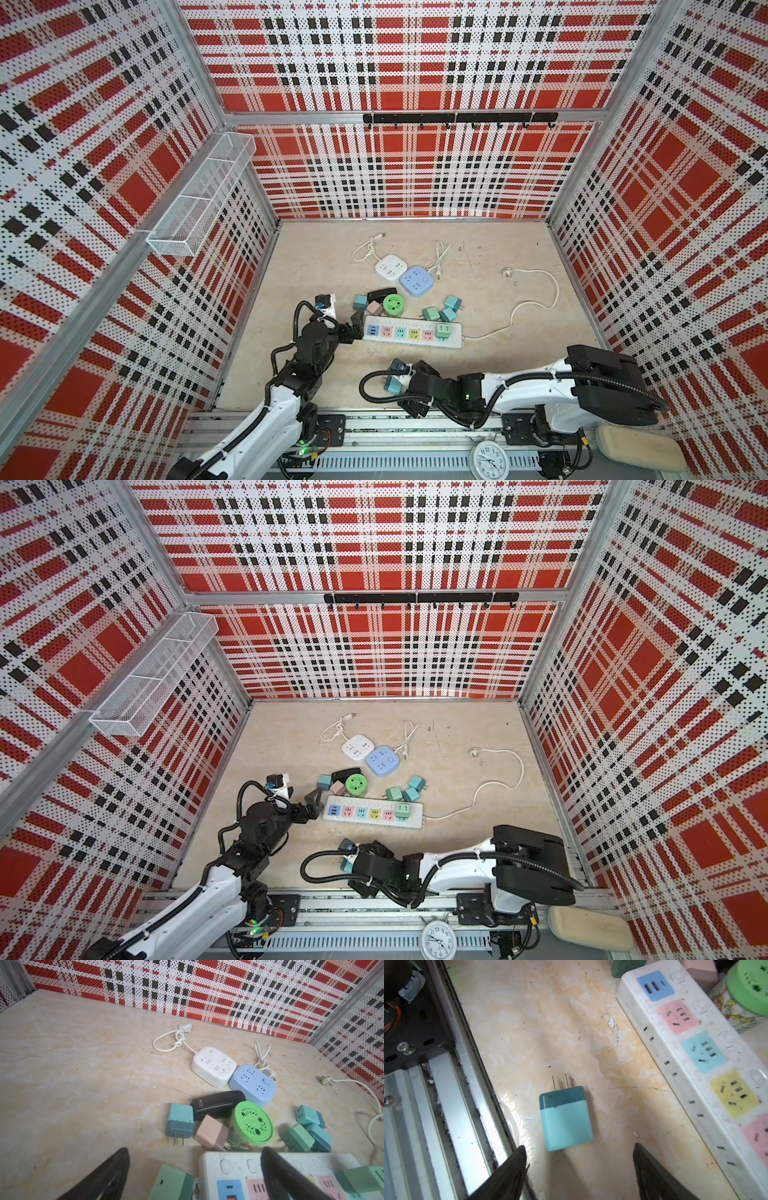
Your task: Insert the plug
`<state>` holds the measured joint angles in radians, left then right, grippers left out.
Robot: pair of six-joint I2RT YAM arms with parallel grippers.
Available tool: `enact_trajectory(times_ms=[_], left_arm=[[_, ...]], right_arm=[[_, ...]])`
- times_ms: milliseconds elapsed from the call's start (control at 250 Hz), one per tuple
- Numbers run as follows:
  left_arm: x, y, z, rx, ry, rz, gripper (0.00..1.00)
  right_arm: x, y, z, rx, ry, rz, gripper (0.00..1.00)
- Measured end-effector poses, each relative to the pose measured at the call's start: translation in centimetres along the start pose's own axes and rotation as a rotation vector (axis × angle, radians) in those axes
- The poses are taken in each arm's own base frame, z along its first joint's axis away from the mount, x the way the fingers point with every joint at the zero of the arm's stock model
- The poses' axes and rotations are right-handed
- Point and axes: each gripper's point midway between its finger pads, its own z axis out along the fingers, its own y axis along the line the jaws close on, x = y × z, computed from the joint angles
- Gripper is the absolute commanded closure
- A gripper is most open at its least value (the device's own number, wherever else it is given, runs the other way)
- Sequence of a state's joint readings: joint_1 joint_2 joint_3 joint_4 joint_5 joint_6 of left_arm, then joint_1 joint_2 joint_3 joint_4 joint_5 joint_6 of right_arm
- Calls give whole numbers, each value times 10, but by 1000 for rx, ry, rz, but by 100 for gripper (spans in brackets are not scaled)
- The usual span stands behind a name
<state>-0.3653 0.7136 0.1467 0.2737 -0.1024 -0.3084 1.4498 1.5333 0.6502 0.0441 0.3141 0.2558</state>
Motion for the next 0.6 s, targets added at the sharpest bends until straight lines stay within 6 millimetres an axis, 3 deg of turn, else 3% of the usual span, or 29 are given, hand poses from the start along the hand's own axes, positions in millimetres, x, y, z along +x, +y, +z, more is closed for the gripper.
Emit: enact_trajectory(times_ms=[264,600], left_arm=[[-2,0,0,-2,-8,-3,1],[-5,0,-3,1,-30,-8,1]], right_arm=[[10,4,13,16,41,9,19],[13,-17,17,112,49,29,27]])
